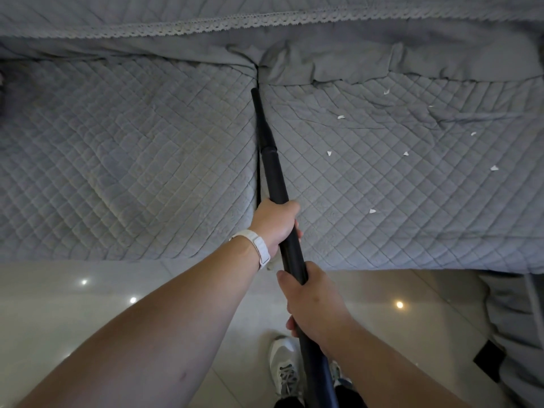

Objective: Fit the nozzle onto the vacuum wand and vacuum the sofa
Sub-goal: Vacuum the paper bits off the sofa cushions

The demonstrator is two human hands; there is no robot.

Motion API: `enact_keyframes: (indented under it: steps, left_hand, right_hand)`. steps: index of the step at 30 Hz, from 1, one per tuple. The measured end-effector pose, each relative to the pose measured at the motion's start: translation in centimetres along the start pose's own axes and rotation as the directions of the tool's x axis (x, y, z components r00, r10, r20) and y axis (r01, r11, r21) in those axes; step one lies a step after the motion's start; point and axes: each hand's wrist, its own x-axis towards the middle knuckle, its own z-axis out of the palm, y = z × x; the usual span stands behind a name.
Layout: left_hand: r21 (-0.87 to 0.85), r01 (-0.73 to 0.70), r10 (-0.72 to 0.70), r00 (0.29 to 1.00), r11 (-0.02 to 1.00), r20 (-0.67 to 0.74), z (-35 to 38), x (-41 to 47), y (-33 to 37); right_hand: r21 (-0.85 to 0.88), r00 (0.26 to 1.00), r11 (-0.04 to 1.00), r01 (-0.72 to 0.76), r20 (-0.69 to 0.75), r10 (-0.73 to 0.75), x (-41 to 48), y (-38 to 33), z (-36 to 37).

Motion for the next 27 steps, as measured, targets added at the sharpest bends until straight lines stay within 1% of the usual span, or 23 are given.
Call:
enact_keyframes:
  steps: [4, 8, 13, 18, 20, 24, 27]
  left_hand:
    - [-0.033, -0.018, 0.018, 1.0, 0.999, -0.013, 2.3, -3.3, 0.3]
    - [-0.084, -0.038, 0.037, 0.999, 0.996, -0.012, 5.4, -7.7, -0.1]
    - [-0.109, -0.048, 0.045, 0.999, 0.993, -0.031, 9.9, -11.9, -0.3]
    - [-0.056, -0.017, 0.019, 0.999, 0.998, 0.035, 14.0, -15.2, -0.8]
    - [-0.023, 0.005, -0.004, 0.999, 1.0, 0.036, 15.5, -16.1, -1.4]
    - [0.059, 0.024, -0.023, 0.999, 0.998, -0.027, 18.6, -16.6, -2.8]
    - [0.048, 0.056, -0.053, 0.996, 0.997, -0.069, 20.9, -16.2, -3.2]
  right_hand:
    - [-0.033, 1.0, 0.999, 0.0, -0.009, 0.0, -2.7, 0.7, -2.9]
    - [-0.119, 1.0, 0.993, 0.021, -0.004, -0.022, -6.2, 2.1, -7.1]
    - [-0.106, 0.999, 0.994, 0.015, -0.026, -0.018, -10.4, 3.4, -12.0]
    - [-0.129, 0.998, 0.992, -0.013, -0.065, 0.004, -13.4, 5.6, -16.1]
    - [-0.185, 0.996, 0.982, -0.024, -0.092, 0.007, -13.9, 6.8, -17.8]
    - [-0.285, 0.996, 0.958, -0.033, -0.089, 0.008, -14.0, 8.3, -21.3]
    - [-0.374, 0.997, 0.927, -0.038, -0.07, 0.012, -13.3, 8.7, -23.6]
